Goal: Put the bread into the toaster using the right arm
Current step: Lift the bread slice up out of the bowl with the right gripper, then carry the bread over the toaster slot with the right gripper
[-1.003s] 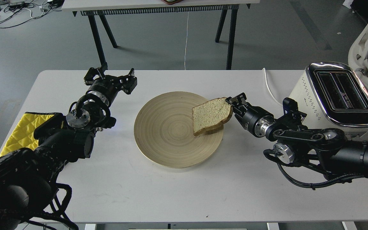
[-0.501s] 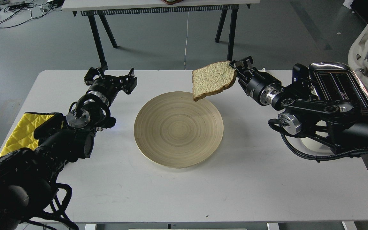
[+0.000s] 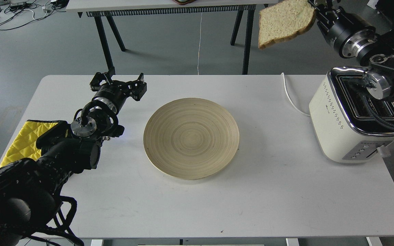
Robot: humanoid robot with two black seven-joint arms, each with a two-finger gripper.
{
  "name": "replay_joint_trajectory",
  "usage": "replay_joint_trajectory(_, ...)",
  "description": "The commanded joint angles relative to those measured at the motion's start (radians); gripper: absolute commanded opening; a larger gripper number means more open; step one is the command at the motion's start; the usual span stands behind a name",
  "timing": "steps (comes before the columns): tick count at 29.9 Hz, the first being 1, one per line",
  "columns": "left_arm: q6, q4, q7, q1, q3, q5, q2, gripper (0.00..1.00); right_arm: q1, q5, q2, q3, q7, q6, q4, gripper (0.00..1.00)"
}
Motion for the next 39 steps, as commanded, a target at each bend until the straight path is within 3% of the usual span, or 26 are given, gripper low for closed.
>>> replay_joint_trajectory(1, 0.0, 0.0, 0.0, 0.0, 0.0, 0.0, 0.0, 1.0, 0.05, -0.085, -0.1, -0.011, -0.009, -0.006, 0.052, 0.1)
replay_joint_trajectory(11, 0.0, 0.0, 0.0, 0.0, 0.0, 0.0, 0.0, 1.0, 0.082, -0.407, -0.321, -0.031, -0.108, -0.009, 0.143, 0.1)
replay_joint_trajectory(18, 0.0, 0.0, 0.001, 0.0, 0.0, 0.0, 0.0, 1.0, 0.085, -0.501, -0.439, -0.098, -0.113, -0.003, 0.173, 0.1)
replay_joint_trajectory(24, 0.0, 0.0, 0.0, 0.0, 0.0, 0.0, 0.0, 1.0, 0.085, -0.513, -0.556, -0.121, -0.113, 0.004, 0.322, 0.1)
replay_joint_trajectory(39, 0.0, 0.0, 0.0, 0.0, 0.0, 0.0, 0.0, 1.0, 0.084, -0.564, -0.634, -0.258, -0.128, -0.052, 0.425, 0.1)
